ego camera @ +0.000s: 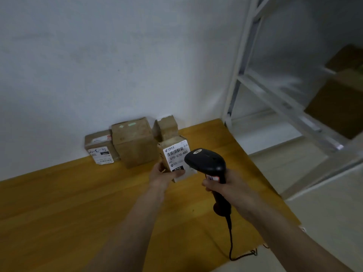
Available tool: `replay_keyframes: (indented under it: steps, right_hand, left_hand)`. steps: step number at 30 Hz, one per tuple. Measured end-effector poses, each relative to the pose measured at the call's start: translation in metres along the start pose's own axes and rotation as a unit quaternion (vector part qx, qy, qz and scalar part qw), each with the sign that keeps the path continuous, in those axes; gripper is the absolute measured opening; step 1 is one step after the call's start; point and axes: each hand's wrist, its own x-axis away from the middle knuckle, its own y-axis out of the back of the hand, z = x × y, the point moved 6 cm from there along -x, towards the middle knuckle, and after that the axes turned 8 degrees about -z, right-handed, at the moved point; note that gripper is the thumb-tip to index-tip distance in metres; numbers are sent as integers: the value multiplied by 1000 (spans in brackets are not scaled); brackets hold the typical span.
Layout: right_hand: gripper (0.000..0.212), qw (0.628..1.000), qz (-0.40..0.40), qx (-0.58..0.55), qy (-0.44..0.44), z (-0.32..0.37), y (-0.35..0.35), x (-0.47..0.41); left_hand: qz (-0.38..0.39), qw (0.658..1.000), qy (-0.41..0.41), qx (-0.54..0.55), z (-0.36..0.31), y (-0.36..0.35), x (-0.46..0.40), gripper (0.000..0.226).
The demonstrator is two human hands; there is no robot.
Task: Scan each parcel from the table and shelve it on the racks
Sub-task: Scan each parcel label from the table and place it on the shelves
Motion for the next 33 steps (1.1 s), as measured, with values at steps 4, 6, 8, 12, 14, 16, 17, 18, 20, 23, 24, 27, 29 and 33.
replay_keyframes:
  steps: [4, 6, 8, 12, 14, 16, 17, 18, 20, 23, 24, 27, 29, 33]
  right_hand:
    - [8, 998, -52, -36, -16, -19, 48, 22]
    - [11, 995, -79, -58, -22, -29, 77, 37]
    - [13, 990, -110, -79, -28, -41, 110, 56]
    - [14, 976, -171, -129, -31, -70, 179, 102]
    - [14, 965, -209, -157, -37, -86, 214, 127]
    - [14, 951, -246, -182, -44, -104, 247, 153]
    - [13, 945, -260, -194, -44, -111, 262, 166]
    - [13, 939, -271, -206, -43, -119, 275, 178]
    - [11, 930, -288, -225, -42, -133, 302, 203]
    - [12, 916, -312, -251, -41, -152, 340, 237]
    - [12, 909, -322, -261, -39, -158, 352, 246]
    - [16, 895, -347, -281, -29, -170, 385, 271]
    - [19, 886, -361, -291, -19, -176, 406, 281]
    - [19, 871, -380, -313, 4, -182, 437, 286]
  left_hand:
    - [71, 997, 4, -34, 5, -48, 32, 73]
    - [97, 994, 3, -50, 9, -76, 55, 73]
    - [121, 991, 0, -58, 14, -106, 81, 78]
    - [174, 981, -13, -90, 29, -172, 141, 79]
    - [198, 974, -18, -110, 39, -201, 173, 84]
    - [222, 967, -25, -124, 49, -227, 203, 87]
    - [232, 964, -28, -127, 53, -239, 218, 87]
    - [241, 961, -31, -129, 57, -250, 233, 87]
    - [257, 957, -36, -131, 62, -273, 263, 86]
    - [269, 957, -43, -103, 65, -306, 302, 86]
    - [269, 958, -43, -94, 66, -316, 313, 86]
    - [265, 960, -52, -79, 65, -343, 341, 76]
    - [263, 960, -66, -66, 63, -358, 354, 64]
    - [268, 958, -93, -46, 51, -383, 372, 62]
